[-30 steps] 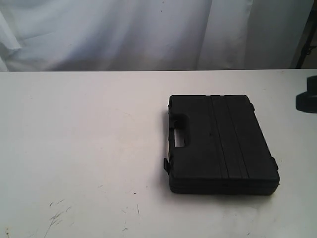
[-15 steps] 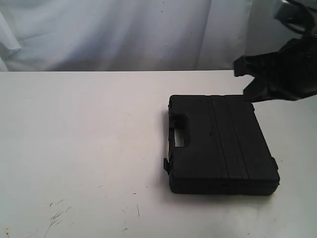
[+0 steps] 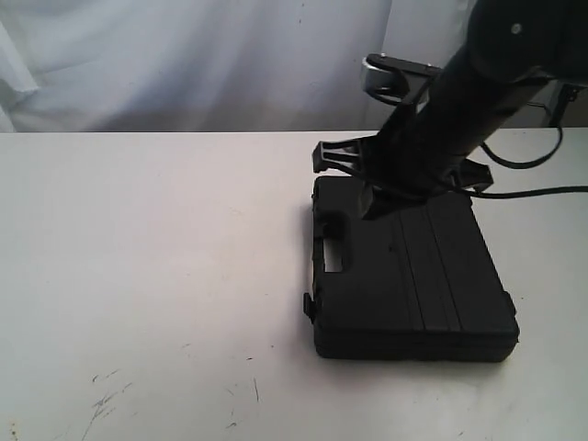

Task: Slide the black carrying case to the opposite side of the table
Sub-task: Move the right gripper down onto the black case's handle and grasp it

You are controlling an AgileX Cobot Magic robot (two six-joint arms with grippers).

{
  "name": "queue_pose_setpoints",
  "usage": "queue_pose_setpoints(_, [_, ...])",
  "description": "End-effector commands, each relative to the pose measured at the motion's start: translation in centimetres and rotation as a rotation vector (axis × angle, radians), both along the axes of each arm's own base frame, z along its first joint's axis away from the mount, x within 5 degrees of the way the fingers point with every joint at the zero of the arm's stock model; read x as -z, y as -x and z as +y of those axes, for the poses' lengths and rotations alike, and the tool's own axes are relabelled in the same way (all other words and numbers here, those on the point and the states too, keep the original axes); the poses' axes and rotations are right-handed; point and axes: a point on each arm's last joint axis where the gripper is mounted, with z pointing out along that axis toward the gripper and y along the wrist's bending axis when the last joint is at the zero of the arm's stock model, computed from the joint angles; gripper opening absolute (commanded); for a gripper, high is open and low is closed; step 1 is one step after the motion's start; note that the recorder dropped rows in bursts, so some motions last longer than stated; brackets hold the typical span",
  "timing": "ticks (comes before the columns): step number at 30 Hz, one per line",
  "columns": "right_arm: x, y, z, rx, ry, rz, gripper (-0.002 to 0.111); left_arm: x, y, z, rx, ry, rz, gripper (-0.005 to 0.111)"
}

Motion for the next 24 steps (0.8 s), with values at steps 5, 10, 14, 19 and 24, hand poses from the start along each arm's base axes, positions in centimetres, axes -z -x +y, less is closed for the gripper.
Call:
queue_pose_setpoints(5, [1.5, -2.4, 3.5, 0.007, 0.033, 0.011, 0.000, 0.1, 0.0, 0.0, -0.001, 0.000, -0.006, 0.000])
queue_pose_setpoints(10, [3.2, -3.8, 4.6, 0.053, 0.038, 0.031, 0.000, 0.1, 0.0, 0.0, -0.001, 0.000, -0.006, 0.000])
queue_pose_setpoints(14, [4.9, -4.7, 5.2, 0.066, 0.059, 0.066, 0.000, 0.1, 0.0, 0.0, -0.002, 0.001, -0.006, 0.000])
queue_pose_setpoints(19, [6.6, -5.6, 5.9, 0.099, 0.097, 0.131, 0.000, 0.1, 0.0, 0.0, -0.002, 0.001, -0.006, 0.000])
queue_pose_setpoints(24, [7.7, -6.3, 6.8, 0.112, 0.166, 0.129, 0.000, 0.1, 0.0, 0.0, -0.001, -0.001, -0.006, 0.000])
